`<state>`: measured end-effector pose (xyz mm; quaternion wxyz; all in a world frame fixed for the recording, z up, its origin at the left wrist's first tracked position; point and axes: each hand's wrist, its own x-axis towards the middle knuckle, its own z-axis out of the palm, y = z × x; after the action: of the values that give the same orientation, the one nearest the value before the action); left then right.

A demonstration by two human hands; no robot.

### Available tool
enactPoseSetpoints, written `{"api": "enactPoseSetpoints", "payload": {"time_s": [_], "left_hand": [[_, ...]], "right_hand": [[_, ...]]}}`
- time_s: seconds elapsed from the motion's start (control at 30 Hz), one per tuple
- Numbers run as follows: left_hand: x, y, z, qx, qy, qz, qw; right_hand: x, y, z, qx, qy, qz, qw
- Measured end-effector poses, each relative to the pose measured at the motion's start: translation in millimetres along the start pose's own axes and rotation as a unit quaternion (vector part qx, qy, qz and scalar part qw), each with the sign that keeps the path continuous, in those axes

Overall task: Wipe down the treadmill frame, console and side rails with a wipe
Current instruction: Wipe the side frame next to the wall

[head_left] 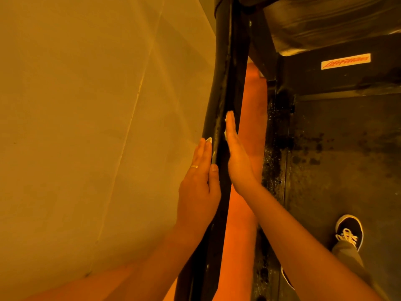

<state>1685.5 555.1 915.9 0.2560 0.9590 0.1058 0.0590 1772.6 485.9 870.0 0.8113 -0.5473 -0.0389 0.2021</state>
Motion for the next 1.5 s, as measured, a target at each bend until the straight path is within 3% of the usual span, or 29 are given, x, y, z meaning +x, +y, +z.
{"api": "enactPoseSetpoints", "payload": {"time_s": [0.13, 0.33, 0.57, 0.87, 1.07, 1.33, 1.5], "left_hand": [[0.6, 0.1, -0.2, 0.010, 0.002, -0.010, 1.000], [2.1, 4.0, -1.2, 0.020, 0.007, -0.003, 1.000], [1.3, 6.2, -1.5, 0.039, 0.006, -0.015, 0.999], [0.0, 7.6, -1.7, 0.044, 0.003, -0.011, 0.999], [1.0, 3.7, -0.7, 0.035, 0.005, -0.006, 0.999], [-2.7, 1.4, -8.4, 0.007, -0.043, 0.024, 0.999], [-79.3, -8.6, -20.2, 0.004, -0.078, 0.016, 0.997]], "right_hand": [[20.3, -14.3, -1.8, 0.061, 0.040, 0.048, 0.996], [-49.2, 7.5, 6.5, 0.058, -0.018, 0.004, 0.998], [5.2, -9.6, -1.4, 0.067, 0.011, 0.040, 0.997], [-59.8, 13.2, 3.4, 0.098, -0.061, 0.024, 0.993], [-17.0, 3.3, 2.2, 0.075, 0.003, 0.025, 0.997], [-69.2, 17.1, 11.3, 0.078, -0.013, 0.022, 0.997], [-45.5, 2.5, 11.6, 0.062, 0.028, 0.034, 0.997]]}}
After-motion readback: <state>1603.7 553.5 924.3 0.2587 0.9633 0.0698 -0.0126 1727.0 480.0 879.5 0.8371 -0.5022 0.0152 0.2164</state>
